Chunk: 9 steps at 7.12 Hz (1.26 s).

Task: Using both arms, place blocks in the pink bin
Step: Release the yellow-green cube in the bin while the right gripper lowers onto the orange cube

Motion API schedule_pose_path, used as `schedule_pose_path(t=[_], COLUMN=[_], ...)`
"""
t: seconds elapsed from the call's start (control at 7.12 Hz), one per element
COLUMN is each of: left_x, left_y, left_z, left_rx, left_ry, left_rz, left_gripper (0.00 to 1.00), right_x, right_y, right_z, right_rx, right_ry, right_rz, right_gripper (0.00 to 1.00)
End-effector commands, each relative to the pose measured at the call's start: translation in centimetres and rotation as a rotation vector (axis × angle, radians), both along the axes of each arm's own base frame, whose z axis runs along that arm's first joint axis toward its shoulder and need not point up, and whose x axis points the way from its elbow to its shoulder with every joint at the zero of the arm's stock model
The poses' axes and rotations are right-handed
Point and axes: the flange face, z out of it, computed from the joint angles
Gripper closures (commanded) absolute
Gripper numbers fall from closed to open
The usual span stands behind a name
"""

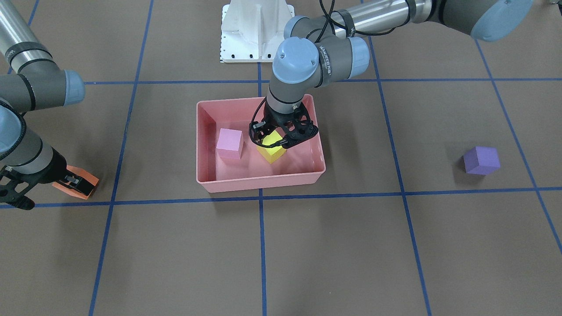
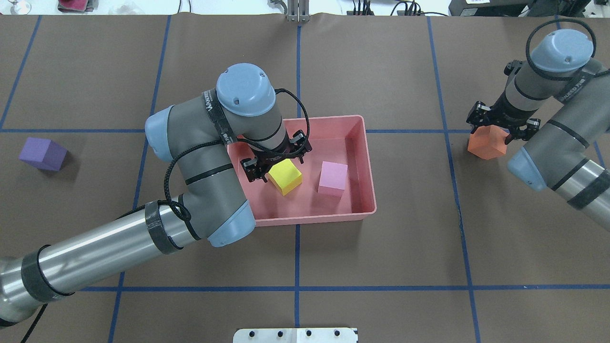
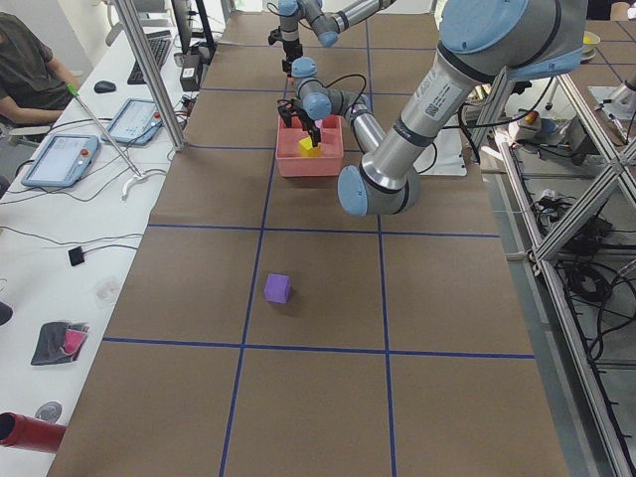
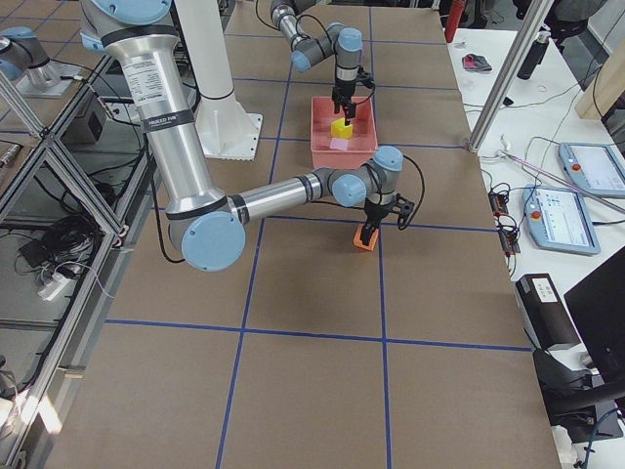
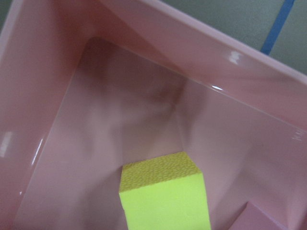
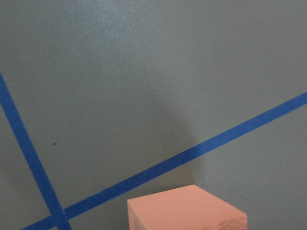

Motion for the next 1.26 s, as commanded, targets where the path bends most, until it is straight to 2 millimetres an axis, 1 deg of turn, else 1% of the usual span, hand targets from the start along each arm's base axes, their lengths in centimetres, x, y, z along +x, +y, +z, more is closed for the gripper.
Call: schedule_pose_path(t=[0.0,0.14,0.28,0.42,0.56,0.7,0.84,0.98,1.12], left_x=[-0.1,-0.2,-0.4,-1.0,-3.2,-7.0,-9.8,-11.4,-14.8], left_y=[0.0,0.1,0.1,0.1,-0.5,-1.4,-1.8,-2.6,-4.1], left_z=[-0.3,-0.5,-0.7,-1.4,-3.0,-5.3,-6.0,-6.4,-6.1], left_rx=[0.004,0.005,0.008,0.017,0.039,0.074,0.094,0.103,0.112], left_ry=[0.003,0.007,0.011,0.025,0.058,0.112,0.138,0.147,0.152], left_rz=[-0.003,-0.004,-0.006,-0.01,-0.033,-0.068,-0.094,-0.117,-0.152], left_gripper=[0.01,0.01,0.01,0.01,0.01,0.01,0.01,0.01,0.01], right_x=[-0.4,-0.2,-0.2,-0.4,-0.3,0.2,0.5,0.5,0.0], right_y=[-0.1,0.2,0.2,0.0,-0.1,0.0,0.1,0.2,-0.7], right_z=[-0.5,0.1,-0.1,-0.7,-1.6,-2.9,-3.6,-4.7,-8.5], right_rx=[0.005,-0.001,0.001,0.009,0.013,0.005,0.014,0.025,0.026], right_ry=[-0.003,0.004,0.001,-0.007,-0.016,-0.01,-0.018,-0.028,-0.033], right_rz=[-0.002,-0.003,-0.003,-0.004,-0.003,0.001,0.004,0.004,0.017], right_gripper=[0.62,0.9,1.0,1.0,1.0,1.0,1.0,1.0,1.0])
